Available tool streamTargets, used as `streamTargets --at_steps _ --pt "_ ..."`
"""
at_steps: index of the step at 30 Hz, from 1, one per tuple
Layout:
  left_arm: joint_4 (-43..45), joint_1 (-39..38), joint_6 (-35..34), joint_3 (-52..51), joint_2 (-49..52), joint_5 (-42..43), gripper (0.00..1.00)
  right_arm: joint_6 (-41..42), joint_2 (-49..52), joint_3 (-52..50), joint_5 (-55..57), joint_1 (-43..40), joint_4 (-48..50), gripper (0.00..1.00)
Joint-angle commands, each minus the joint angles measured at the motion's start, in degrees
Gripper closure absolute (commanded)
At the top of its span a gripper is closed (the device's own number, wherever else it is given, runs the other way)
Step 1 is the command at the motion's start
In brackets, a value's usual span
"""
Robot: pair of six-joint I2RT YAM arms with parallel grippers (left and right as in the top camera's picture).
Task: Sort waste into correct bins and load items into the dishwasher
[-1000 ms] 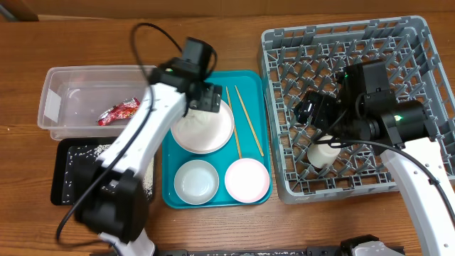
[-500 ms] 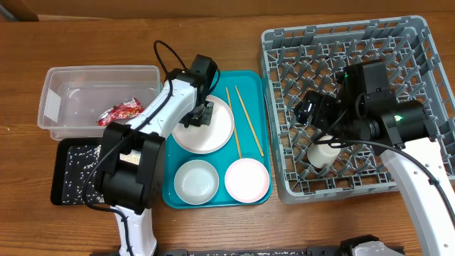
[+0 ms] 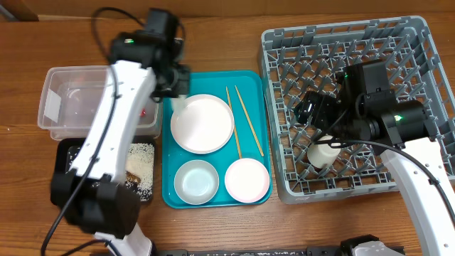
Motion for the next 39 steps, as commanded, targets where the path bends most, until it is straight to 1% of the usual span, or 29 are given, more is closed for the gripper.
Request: streamTargets --at_steps 1,6,7,8,9,11,17,19,22,23,28,30,34,36,38,39 --pt "-0.94 3.63 -3.39 0.33 -0.31 -8.11 0.96 -0.2 -0.02 1.14 -0.13 0.33 0.17 0.0" --pt "1.99 9.75 -4.57 -0.63 1.33 -8.61 0.96 -0.2 -0.02 1.14 -0.13 0.33 0.15 0.0" --pt "2.67 10.49 -4.63 -0.63 1.81 -7.91 0.76 -0.2 -0.02 1.14 -0.13 0.33 0.13 0.0" --pt "3.5 11.3 -4.22 -0.61 2.21 -5.79 0.27 -0.2 -0.02 1.14 -0.2 0.33 0.11 0.0" --pt "3.45 11.43 -3.34 -0.46 2.21 -3.98 0.24 -0.17 -0.02 1.14 -0.42 0.33 0.11 0.0" --pt "1.9 11.41 -0.48 0.92 1.81 -0.24 0.22 -0.22 -0.02 1.14 -0.98 0.33 0.13 0.0" --pt "-4.39 9.27 0.35 6.49 -2.14 5.53 0.24 -0.7 -0.02 1.14 -1.25 0.33 -0.35 0.0" --pt "-6.49 8.46 0.7 7.48 -4.66 6.47 0.23 -3.74 -0.02 1.14 -3.17 0.35 -0.74 0.11" --pt "-9.09 7.21 0.74 7.5 -9.44 6.38 0.22 -10.27 -0.02 1.14 -7.74 1.62 -1.18 0.18" --pt "-9.94 6.95 0.74 7.5 -10.8 6.38 0.22 -11.52 -0.02 1.14 -8.24 2.51 -1.4 0.19" --pt "-15.06 6.73 0.72 7.34 -16.74 6.36 0.23 -12.44 0.11 1.11 -7.56 9.9 -0.81 0.19" --pt "-16.72 6.73 0.74 7.34 -18.6 6.36 0.23 -12.33 0.28 0.76 -5.29 13.25 0.42 0.18" --pt "-18.43 6.73 0.74 7.32 -21.27 6.21 0.22 -11.76 0.28 0.0 -0.92 16.81 2.78 0.17" --pt "-19.12 6.73 0.74 7.32 -22.32 6.21 0.22 -11.52 0.28 0.0 -0.15 17.16 3.8 0.11" --pt "-20.2 6.73 0.72 7.32 -23.19 6.47 0.23 -10.69 0.28 0.0 1.25 17.07 4.72 0.01" --pt "-20.9 6.71 0.72 7.32 -23.65 6.93 0.26 -10.32 0.28 0.0 2.32 16.94 5.01 0.0"
